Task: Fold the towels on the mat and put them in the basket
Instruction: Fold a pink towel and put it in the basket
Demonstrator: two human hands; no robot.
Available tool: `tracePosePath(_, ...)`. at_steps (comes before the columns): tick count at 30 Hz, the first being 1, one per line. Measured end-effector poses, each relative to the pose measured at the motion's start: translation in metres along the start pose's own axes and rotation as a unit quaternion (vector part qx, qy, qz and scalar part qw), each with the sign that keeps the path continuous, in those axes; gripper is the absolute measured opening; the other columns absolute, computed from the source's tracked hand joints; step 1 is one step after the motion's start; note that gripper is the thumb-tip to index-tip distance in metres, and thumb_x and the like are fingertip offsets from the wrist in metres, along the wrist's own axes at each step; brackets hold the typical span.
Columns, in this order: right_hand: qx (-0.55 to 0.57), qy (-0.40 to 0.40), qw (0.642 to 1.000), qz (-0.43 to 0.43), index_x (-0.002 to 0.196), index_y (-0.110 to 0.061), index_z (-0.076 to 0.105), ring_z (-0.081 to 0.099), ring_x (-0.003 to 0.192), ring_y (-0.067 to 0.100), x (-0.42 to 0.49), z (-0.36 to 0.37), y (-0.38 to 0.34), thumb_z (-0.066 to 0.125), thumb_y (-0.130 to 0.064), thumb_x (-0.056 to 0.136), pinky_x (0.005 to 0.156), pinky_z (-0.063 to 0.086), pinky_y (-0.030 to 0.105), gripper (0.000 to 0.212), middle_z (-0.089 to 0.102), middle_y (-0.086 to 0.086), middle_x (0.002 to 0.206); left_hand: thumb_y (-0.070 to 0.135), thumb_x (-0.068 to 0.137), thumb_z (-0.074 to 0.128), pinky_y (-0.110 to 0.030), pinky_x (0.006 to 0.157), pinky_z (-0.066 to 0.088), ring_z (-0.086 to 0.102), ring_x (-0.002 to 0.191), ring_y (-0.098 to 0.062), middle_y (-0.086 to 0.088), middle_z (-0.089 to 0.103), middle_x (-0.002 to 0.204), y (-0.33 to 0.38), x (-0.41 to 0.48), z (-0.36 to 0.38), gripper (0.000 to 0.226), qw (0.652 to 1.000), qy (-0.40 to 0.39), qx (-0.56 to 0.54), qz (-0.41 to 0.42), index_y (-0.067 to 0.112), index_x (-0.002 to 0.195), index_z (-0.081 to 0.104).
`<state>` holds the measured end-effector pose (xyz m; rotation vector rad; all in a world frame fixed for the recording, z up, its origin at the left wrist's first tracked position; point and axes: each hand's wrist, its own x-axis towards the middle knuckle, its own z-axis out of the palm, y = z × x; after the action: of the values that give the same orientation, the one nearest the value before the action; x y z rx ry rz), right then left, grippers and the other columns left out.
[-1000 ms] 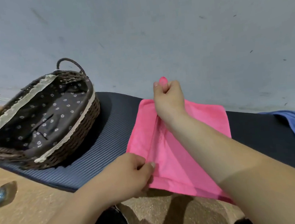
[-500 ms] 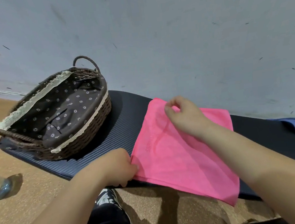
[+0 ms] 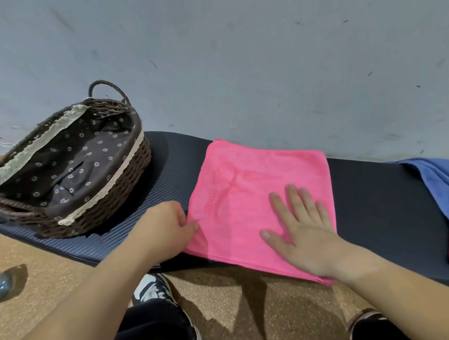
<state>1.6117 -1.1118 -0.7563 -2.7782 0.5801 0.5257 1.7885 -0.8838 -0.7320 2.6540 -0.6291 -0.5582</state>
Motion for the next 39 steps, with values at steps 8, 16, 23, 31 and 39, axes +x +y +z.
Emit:
tracePosePath(8, -0.013, 0.001, 1.0, 0.003, 0.158, -0.036, -0.025, -0.04, 0.148, 0.025, -0.017, 0.0, -0.001, 0.006, -0.079, 0.094, 0.125, -0.015, 0.049, 0.083, -0.041, 0.001, 0.161, 0.048, 0.09, 0.069, -0.04, 0.071, 0.057, 0.061, 0.079, -0.018, 0.005, 0.062, 0.088, -0.009, 0.009, -0.009, 0.027, 0.993, 0.032, 0.112, -0.008, 0.027, 0.093, 0.053)
tracePosePath(16, 0.045, 0.094, 0.994, 0.028, 0.162, -0.022, 0.023, 0.002, 0.159, 0.026, 0.038, -0.036, 0.055, 0.013, -0.071, 0.091, 0.128, 0.011, 0.048, 0.087, 0.01, 0.007, 0.172, 0.054, 0.095, 0.051, -0.04, 0.079, 0.052, 0.064, 0.099, -0.029, -0.003, 0.056, 0.115, 0.097, -0.026, 0.023, 0.042, 0.984, 0.006, 0.15, 0.101, 0.019, 0.117, 0.054)
tracePosePath(23, -0.04, 0.035, 0.994, 0.095, 0.164, -0.02, 0.01, 0.004, 0.159, 0.027, 0.032, -0.038, 0.054, 0.016, -0.068, 0.1, 0.124, -0.002, 0.06, 0.08, 0.004, 0.01, 0.172, 0.077, 0.094, 0.023, -0.058, 0.111, 0.038, 0.033, 0.138, -0.058, -0.034, 0.026, 0.156, 0.127, -0.021, 0.052, 0.083, 0.965, -0.126, 0.227, 0.034, 0.024, 0.157, 0.012)
tracePosePath(31, -0.151, -0.013, 0.973, 0.174, 0.143, -0.015, 0.048, 0.054, 0.127, 0.032, -0.033, -0.052, 0.069, 0.019, -0.072, 0.097, 0.109, 0.031, 0.052, 0.079, 0.058, 0.011, 0.138, 0.064, 0.099, 0.034, -0.059, 0.124, 0.011, -0.001, 0.155, -0.044, -0.015, -0.001, 0.171, 0.132, 0.041, 0.063, 0.075, 0.955, -0.037, 0.239, 0.17, 0.028, 0.161, 0.014)
tracePosePath(39, -0.094, 0.081, 0.981, 0.147, 0.112, -0.024, 0.064, 0.059, 0.112, 0.028, -0.06, -0.06, 0.101, 0.036, -0.058, 0.101, 0.074, 0.042, 0.037, 0.046, 0.063, 0.002, 0.112, 0.054, 0.1, 0.036, -0.049, 0.127, 0.015, 0.008, 0.157, -0.036, -0.015, 0.013, 0.17, 0.155, -0.025, 0.097, 0.07, 0.907, -0.047, 0.232, 0.347, 0.022, 0.16, 0.022)
